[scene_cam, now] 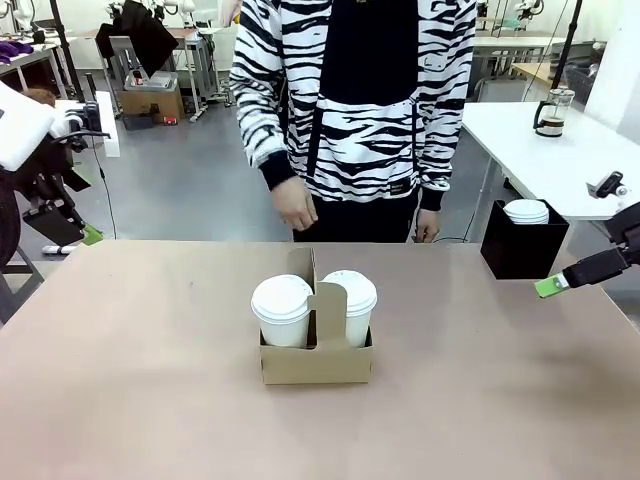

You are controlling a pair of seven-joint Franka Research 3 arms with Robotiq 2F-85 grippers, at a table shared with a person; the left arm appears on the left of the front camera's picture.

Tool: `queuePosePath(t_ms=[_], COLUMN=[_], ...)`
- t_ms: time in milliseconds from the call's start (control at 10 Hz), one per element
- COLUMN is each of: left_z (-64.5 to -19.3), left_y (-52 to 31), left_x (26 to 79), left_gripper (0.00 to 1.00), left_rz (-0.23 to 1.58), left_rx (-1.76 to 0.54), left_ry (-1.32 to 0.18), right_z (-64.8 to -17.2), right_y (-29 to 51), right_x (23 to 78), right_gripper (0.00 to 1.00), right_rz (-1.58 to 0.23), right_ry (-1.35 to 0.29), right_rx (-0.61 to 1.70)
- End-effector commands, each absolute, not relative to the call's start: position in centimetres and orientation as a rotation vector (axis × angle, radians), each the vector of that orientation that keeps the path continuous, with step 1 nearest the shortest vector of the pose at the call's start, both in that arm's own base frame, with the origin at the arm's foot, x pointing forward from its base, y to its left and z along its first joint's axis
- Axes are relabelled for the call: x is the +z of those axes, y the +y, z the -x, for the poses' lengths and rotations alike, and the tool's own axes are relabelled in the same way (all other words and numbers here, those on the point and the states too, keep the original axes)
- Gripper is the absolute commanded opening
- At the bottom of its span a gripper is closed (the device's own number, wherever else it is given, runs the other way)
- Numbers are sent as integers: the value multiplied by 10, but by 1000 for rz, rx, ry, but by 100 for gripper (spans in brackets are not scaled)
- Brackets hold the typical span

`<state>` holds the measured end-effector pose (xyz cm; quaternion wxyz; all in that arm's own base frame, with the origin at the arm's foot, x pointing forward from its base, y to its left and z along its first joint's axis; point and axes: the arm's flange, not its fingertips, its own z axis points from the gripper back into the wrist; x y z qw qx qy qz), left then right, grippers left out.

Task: Pour a drink into a cup and package it in a carrier.
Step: Insert the held 600 ml Paper Cup into the Cup Carrier.

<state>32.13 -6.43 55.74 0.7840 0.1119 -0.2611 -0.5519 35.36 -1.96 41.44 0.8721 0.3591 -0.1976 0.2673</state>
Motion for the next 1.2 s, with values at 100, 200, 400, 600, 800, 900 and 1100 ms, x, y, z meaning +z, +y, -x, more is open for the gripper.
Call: queuePosePath(t_ms=[100,200,400,600,800,900,1100], left_z=[-320,-320,-320,-320,-320,-320,-320], left_y=[-65,-65,-65,-65,-65,-65,-65], left_x=[557,557,557,557,557,557,557], left_gripper=[100,100,100,100,100,100,100], left_rz=[-234,-234,-234,-234,-234,-234,-234], left_rx=[-1173,-1173,-1173,-1173,-1173,-1173,-1173], left_ry=[-566,-566,-566,-566,-566,-566,-566], right_z=[-355,-355,-355,-355,-355,-355,-355], right_y=[-19,-19,-19,-19,-19,-19,-19], right_x=[413,413,413,413,413,413,413], right_gripper=[100,100,100,100,100,100,100], right_rz=[-755,-755,-755,-755,-755,-755,-755], right_ry=[-445,-445,-445,-445,-445,-445,-445], right_rx=[564,564,564,564,564,564,564])
